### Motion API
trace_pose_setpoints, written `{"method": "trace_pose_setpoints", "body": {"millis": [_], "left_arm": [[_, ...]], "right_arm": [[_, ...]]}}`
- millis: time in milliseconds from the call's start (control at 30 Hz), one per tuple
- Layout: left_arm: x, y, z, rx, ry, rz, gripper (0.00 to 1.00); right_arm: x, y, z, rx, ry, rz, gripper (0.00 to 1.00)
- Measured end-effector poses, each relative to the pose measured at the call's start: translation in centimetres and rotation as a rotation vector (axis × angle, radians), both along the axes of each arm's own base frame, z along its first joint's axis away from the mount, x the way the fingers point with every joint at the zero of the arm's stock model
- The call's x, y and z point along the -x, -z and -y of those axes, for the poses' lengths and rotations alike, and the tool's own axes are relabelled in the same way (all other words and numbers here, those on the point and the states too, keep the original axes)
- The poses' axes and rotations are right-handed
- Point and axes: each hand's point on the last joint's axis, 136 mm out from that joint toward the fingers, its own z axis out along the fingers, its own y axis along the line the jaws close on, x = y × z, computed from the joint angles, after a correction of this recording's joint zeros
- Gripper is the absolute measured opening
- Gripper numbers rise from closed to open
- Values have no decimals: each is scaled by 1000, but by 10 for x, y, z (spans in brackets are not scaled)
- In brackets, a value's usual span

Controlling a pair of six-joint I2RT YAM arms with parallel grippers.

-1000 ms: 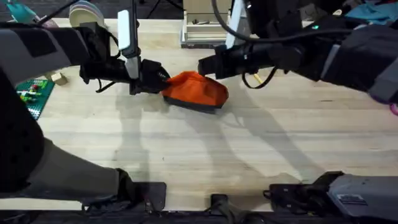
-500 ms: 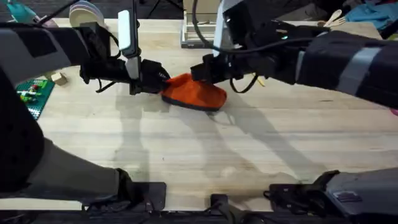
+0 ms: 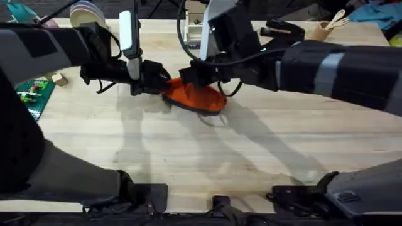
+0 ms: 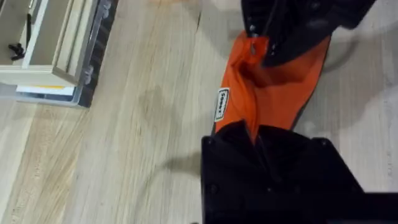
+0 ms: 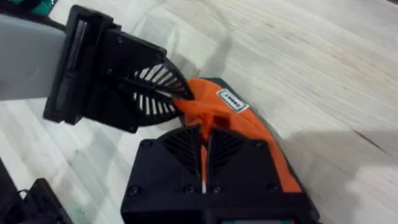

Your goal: Unzip the bag, pick up the pens from the table one at a time and place them inside, then zip the bag closed.

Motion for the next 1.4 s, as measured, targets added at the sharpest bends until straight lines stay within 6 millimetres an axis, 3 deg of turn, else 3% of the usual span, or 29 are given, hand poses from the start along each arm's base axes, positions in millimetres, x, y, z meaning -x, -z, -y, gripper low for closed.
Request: {"method": "trace_pose_setpoints", "body": {"millis": [100, 200, 400, 767, 1000, 1067, 1100, 1167, 1200, 1233, 1267, 1300, 1400], "left_arm": [[0, -1, 0, 4, 1, 1, 42], [0, -1, 0, 5, 1, 1, 42], [-1, -1, -4, 7, -14, 2, 42], [-1, -3, -3, 20, -12, 5, 42], [0, -9, 5, 59, 6, 11, 42], [0, -9, 5, 61, 7, 11, 42], [0, -9, 6, 62, 7, 12, 42], [0, -9, 6, 62, 7, 12, 42], [0, -9, 6, 62, 7, 12, 42], [0, -9, 6, 62, 7, 13, 42], [0, -9, 6, 62, 7, 14, 42], [-1, -9, 6, 62, 7, 16, 42], [-1, -9, 6, 62, 7, 16, 42]], "right_arm": [[-4, 14, -7, 2, -7, -6, 32], [-5, 15, -10, -6, -9, -2, 32], [-17, -6, -25, -138, 23, 20, 32], [-9, -24, -42, -223, -14, -15, 31], [4, -83, -78, -350, -140, 57, 31], [3, -85, -73, -338, -144, 65, 31], [-6, -81, -52, -284, -106, 60, 31], [-11, -84, -38, -252, -83, 75, 30], [-13, -88, -30, -237, -71, 90, 31], [-17, -105, -3, -196, -30, 140, 31], [-17, -112, 6, -184, -18, 158, 31], [-12, -131, 31, -147, 10, 200, 152], [2, -143, 51, -99, 6, 224, 595]]}}
